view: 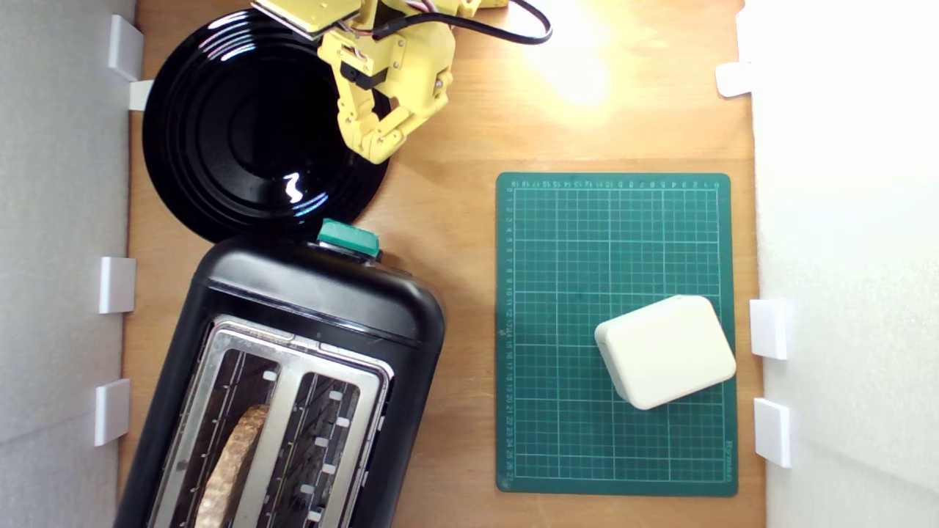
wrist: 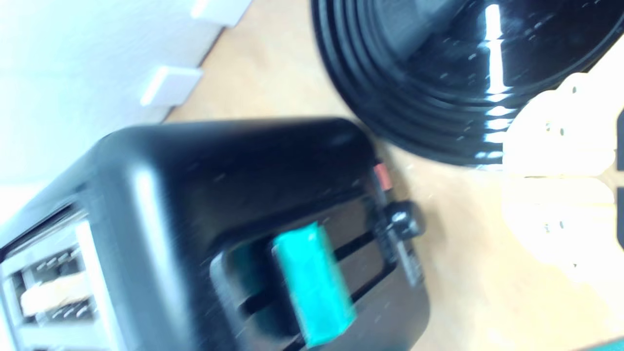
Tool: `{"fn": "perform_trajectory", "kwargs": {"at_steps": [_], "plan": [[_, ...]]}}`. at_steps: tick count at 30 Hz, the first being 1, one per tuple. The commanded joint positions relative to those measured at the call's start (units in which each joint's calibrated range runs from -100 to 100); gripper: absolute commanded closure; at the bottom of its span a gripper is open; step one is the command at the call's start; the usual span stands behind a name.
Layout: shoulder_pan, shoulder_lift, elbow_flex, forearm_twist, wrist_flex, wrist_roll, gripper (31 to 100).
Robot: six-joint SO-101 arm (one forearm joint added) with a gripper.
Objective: Start toaster
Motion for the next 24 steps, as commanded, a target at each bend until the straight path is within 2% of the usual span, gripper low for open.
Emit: {"fn": "perform_trajectory", "kwargs": {"at_steps": [1,7,14,18,21,24], "plan": [[-0.40,5.12,-11.97,0.18,-0.44,0.05,98.9],[-0.48,11.86,-22.78,0.18,-0.44,0.05,98.9],[-0.48,17.03,-28.51,0.55,-0.61,0.31,98.9],[-0.48,19.19,-31.69,-0.10,-0.69,3.71,98.9],[-0.48,21.27,-34.96,-2.63,-0.61,4.13,98.9],[-0.48,22.94,-38.41,-2.26,-0.61,4.19,98.9]]}}
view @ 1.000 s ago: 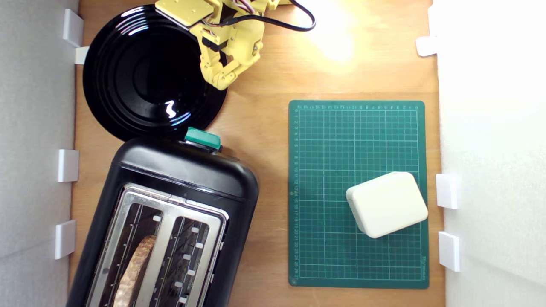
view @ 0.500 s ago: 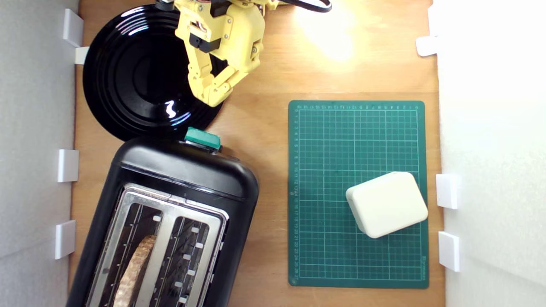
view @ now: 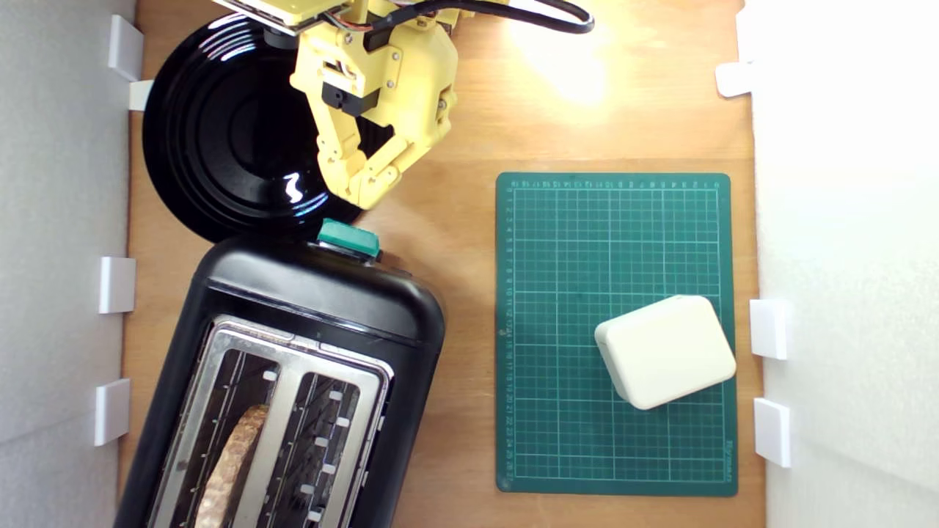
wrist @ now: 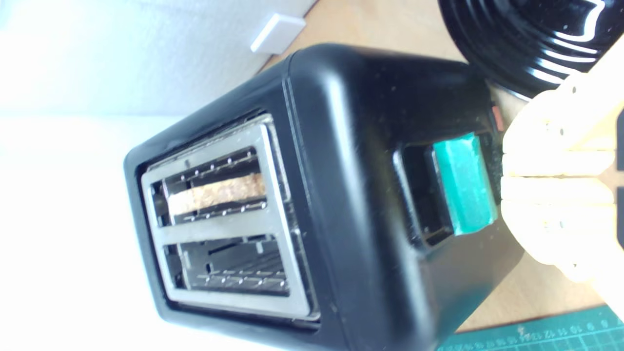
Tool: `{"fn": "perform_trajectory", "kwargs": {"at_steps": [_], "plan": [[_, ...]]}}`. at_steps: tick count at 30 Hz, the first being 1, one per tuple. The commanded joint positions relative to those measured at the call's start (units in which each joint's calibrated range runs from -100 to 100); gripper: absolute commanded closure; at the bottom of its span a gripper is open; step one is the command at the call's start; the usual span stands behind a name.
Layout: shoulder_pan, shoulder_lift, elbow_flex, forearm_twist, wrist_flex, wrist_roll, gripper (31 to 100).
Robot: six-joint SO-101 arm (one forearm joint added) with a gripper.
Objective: Start toaster
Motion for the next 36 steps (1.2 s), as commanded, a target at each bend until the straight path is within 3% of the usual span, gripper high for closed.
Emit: {"fn": "perform_trajectory", "kwargs": {"at_steps": [1,10,36], "plan": [[-0.30,1.34,-6.79,0.43,-0.69,0.47,98.9],[0.33,4.93,-8.06,-0.04,-0.78,5.19,98.9],[1.92,10.42,-7.52,0.61,-8.23,6.03,98.9]]}}
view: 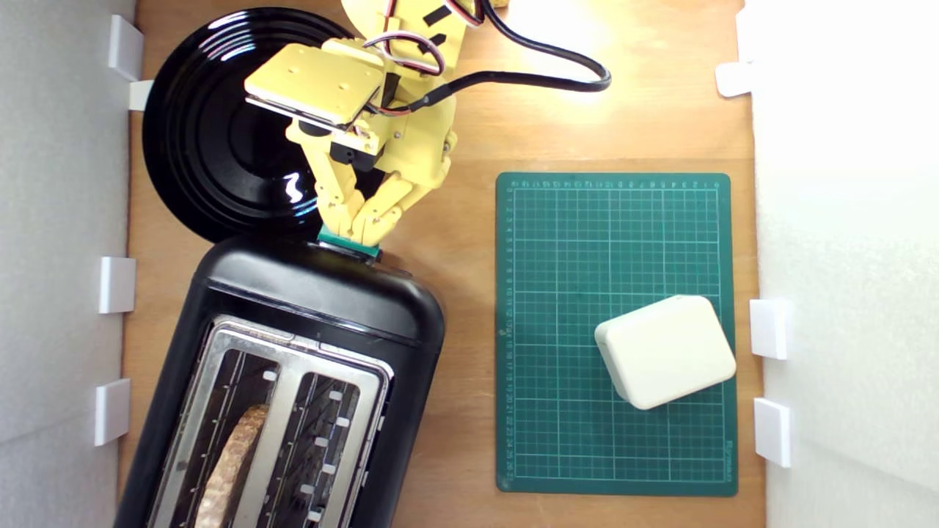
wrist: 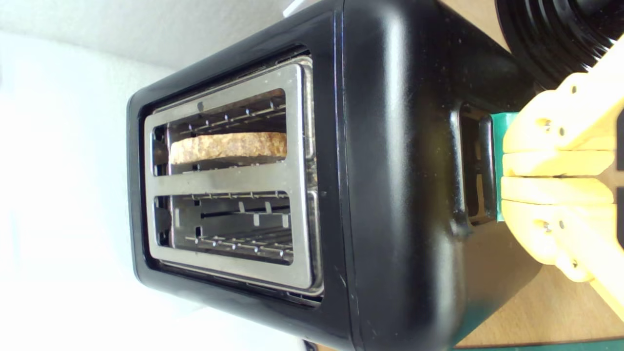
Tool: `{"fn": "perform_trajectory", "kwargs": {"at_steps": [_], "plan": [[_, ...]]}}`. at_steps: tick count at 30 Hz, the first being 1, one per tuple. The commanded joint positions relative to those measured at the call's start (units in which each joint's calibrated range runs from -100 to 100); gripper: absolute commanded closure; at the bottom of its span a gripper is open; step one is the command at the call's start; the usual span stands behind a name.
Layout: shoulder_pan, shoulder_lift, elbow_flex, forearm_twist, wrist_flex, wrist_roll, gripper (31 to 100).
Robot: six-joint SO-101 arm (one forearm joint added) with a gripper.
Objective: Start toaster
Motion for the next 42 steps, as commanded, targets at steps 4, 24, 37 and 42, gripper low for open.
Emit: {"fn": "perform_trajectory", "kwargs": {"at_steps": [4,24,37,42], "plan": [[2.85,1.66,-2.80,0.43,-3.90,1.37,98.9],[4.76,2.00,9.93,0.52,-4.16,2.79,98.9],[4.68,4.41,8.20,-0.51,-4.24,2.52,98.9],[4.60,5.16,5.20,-0.51,-4.24,2.47,98.9]]}}
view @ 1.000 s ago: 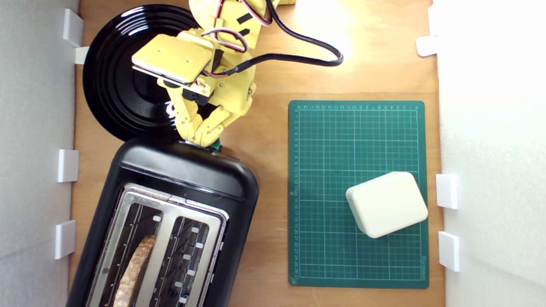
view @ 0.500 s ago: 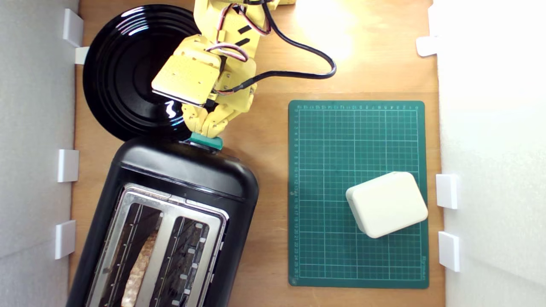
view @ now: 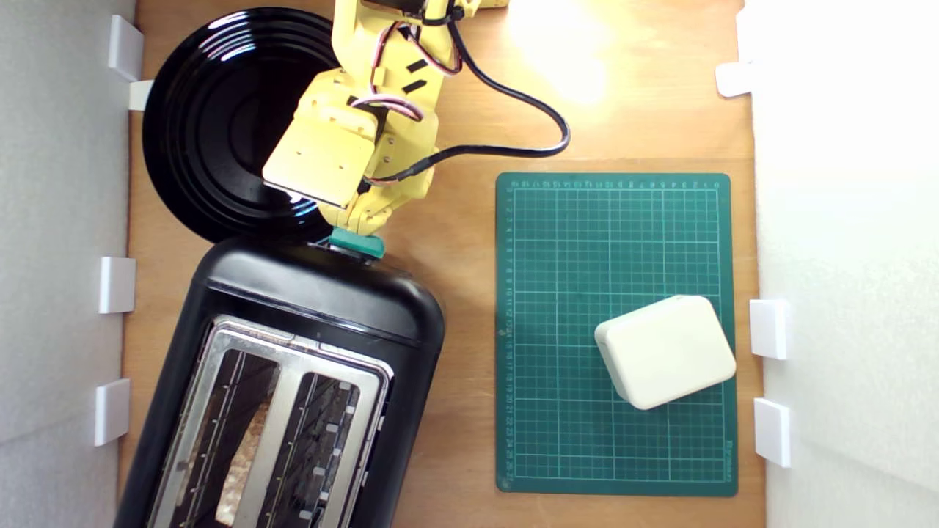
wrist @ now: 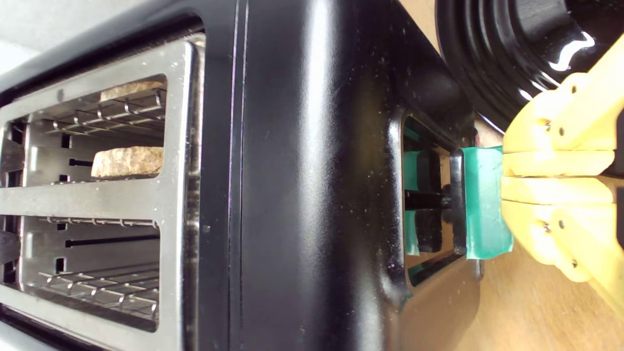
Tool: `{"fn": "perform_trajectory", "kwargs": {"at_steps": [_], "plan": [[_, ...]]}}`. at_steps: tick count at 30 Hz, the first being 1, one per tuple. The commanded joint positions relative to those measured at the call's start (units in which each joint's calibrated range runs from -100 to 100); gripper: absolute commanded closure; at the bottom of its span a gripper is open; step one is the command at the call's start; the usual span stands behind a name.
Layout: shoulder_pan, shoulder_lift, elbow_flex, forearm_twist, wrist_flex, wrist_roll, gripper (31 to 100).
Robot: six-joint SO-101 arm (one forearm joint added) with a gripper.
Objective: Start toaster
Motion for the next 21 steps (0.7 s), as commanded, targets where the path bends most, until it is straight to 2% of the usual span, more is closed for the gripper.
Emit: {"fn": "perform_trajectory", "kwargs": {"at_steps": [1,10,16,21], "plan": [[0.35,-0.17,-4.06,-0.32,-0.67,-0.06,98.9],[0.75,4.41,-3.88,-0.32,-7.01,-0.11,98.9],[0.43,5.07,-3.16,-0.23,-7.09,-0.11,98.9],[-0.13,4.49,2.75,0.43,-7.27,0.15,98.9]]}}
